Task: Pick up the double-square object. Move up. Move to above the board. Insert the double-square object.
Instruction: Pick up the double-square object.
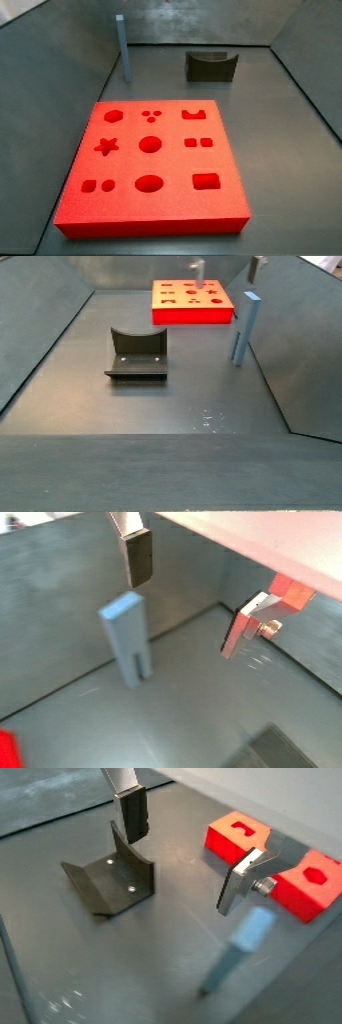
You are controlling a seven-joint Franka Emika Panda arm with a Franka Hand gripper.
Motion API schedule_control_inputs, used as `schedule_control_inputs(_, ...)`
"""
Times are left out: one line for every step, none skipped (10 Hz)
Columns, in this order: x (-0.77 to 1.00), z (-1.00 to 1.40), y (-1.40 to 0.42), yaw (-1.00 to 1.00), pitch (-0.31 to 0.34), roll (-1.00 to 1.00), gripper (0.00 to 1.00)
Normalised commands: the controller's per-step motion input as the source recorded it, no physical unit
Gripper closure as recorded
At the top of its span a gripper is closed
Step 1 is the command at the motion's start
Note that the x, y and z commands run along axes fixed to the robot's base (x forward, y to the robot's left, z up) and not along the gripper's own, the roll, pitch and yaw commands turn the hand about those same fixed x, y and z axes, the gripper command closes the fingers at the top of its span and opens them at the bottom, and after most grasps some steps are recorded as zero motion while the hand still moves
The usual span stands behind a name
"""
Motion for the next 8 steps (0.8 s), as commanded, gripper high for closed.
schedule_control_inputs(-0.59, -0.19, -0.17, 0.42, -0.076, 0.12, 0.00)
schedule_control_inputs(-0.36, -0.22, -0.15, 0.23, -0.030, 0.10, 0.00)
schedule_control_inputs(-0.27, -0.23, -0.09, 0.06, -0.004, 0.13, 0.00)
schedule_control_inputs(-0.24, -0.21, -0.09, 0.04, 0.000, 0.12, 0.00)
schedule_control_inputs(-0.05, -0.27, -0.11, 0.00, 0.000, 0.11, 0.00)
schedule_control_inputs(0.00, -0.40, -0.12, 0.00, 0.011, 0.14, 0.00)
schedule_control_inputs(-0.03, -0.45, -0.11, 0.00, 0.010, 0.17, 0.00)
schedule_control_inputs(-0.01, -0.43, -0.07, 0.00, 0.014, 0.17, 0.00)
